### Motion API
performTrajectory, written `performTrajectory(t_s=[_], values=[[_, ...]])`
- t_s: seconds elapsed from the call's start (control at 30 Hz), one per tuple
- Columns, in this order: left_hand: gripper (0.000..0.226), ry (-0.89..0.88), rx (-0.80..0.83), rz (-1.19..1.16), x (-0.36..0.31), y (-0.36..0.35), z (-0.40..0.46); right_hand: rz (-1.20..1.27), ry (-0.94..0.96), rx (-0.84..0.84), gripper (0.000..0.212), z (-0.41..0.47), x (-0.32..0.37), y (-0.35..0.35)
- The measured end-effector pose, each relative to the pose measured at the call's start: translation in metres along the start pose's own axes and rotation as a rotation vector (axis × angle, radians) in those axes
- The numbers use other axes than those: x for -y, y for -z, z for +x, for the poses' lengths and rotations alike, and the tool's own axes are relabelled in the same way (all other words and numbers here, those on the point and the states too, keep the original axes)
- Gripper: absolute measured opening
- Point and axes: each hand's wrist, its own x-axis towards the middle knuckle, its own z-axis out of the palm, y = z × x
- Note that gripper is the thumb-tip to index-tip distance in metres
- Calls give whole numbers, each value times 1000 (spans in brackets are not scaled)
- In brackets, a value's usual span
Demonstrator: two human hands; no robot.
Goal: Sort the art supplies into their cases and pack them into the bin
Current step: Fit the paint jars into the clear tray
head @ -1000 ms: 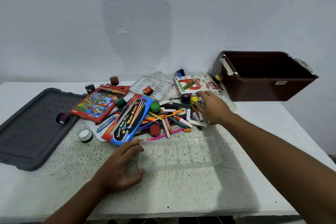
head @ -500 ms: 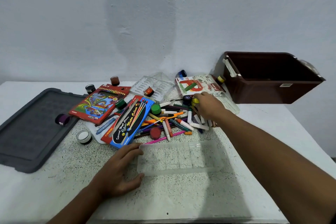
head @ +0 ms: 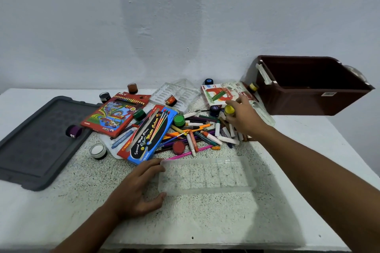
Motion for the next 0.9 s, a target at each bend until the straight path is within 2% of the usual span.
performTrajectory(t_s=[0.2, 0.37, 0.6, 0.73, 0.83, 0.9], values=[[56, -9, -4, 4, 0, -1, 0, 127, 46, -31, 38, -38, 0, 18], [57, -13, -4, 1, 1, -2, 0, 170, 76, -42, 38, -67, -1, 27], [57, -21, -38, -6, -1, -3, -1, 203, 122, -39, 54, -89, 5, 40], [55, -36, -48, -13, -1, -3, -1, 282, 108, -35, 37, -96, 10, 45], [53, -51, -63, -31, -1, -3, 0, 383, 95, 8, 32, -101, 14, 46], [52, -53, -66, -40, -1, -2, 1, 354, 98, 47, 32, -106, 14, 45]])
